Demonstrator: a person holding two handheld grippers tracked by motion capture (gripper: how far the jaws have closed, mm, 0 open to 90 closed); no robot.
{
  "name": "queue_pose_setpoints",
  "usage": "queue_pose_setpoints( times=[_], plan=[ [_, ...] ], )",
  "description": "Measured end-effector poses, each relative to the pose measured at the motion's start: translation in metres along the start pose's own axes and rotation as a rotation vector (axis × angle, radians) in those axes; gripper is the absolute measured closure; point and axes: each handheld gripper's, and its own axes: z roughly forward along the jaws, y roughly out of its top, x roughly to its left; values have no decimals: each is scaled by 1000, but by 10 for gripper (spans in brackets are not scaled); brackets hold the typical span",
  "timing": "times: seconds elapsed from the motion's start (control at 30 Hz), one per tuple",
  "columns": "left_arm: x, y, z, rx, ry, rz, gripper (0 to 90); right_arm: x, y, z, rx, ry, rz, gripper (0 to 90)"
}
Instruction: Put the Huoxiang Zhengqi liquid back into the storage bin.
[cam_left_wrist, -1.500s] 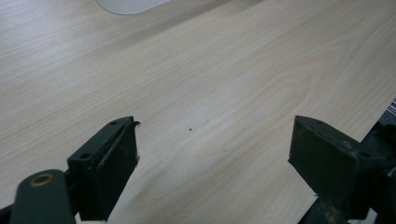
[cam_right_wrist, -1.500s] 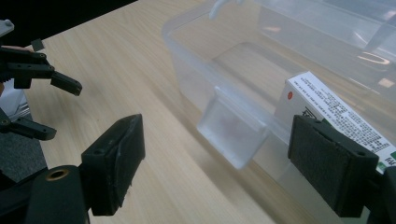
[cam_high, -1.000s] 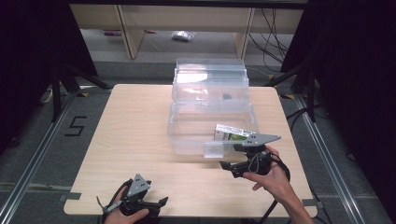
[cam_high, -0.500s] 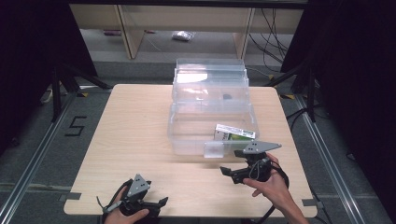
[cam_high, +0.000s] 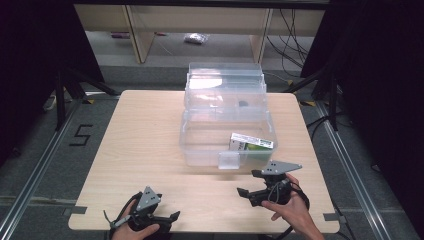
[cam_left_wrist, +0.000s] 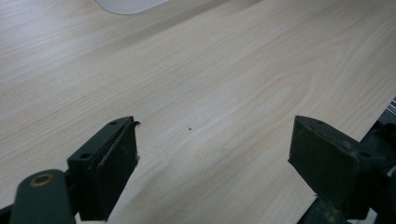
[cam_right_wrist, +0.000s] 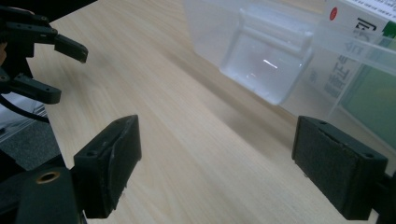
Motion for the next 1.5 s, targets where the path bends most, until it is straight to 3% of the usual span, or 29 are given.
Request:
queue_pose_setpoints(
  times=[0.37, 0.4, 0.43, 0.53, 0.57, 0.8, 0.83, 1.0, 1.13, 1.33, 1.5],
  plan=[
    [0, -1, -1, 1, -4, 10, 148, 8, -11, -2, 26, 13, 3, 168],
    [-1, -1, 0, -2, -4, 6, 148, 11, -13, -3, 28, 13, 21, 168],
    [-2, -1, 1, -7, -1, -8, 148, 11, -16, -3, 35, 22, 1, 168],
    [-2, -1, 0, 0, 3, -5, 148, 16, -22, -2, 58, 27, 10, 168],
    [-1, -1, 0, 2, 7, -3, 148, 14, -23, -1, 52, 33, -20, 168],
    [-2, -1, 0, 3, 4, -4, 148, 21, -32, -4, 77, 29, -12, 167],
    [-2, -1, 0, 7, 8, 1, 148, 21, -34, -5, 75, 21, -48, 166],
    [-2, -1, 0, -10, 4, -5, 148, 23, -39, -9, 79, 15, -43, 163],
    [-2, -2, 1, -16, 9, -6, 148, 23, -47, -11, 89, 11, -5, 163],
    [-2, -2, 1, -12, 13, 2, 148, 23, -59, -15, 107, -10, 4, 163],
    [-3, -2, 1, -18, 5, -4, 148, 22, -66, -18, 110, 5, -5, 163]
  ],
)
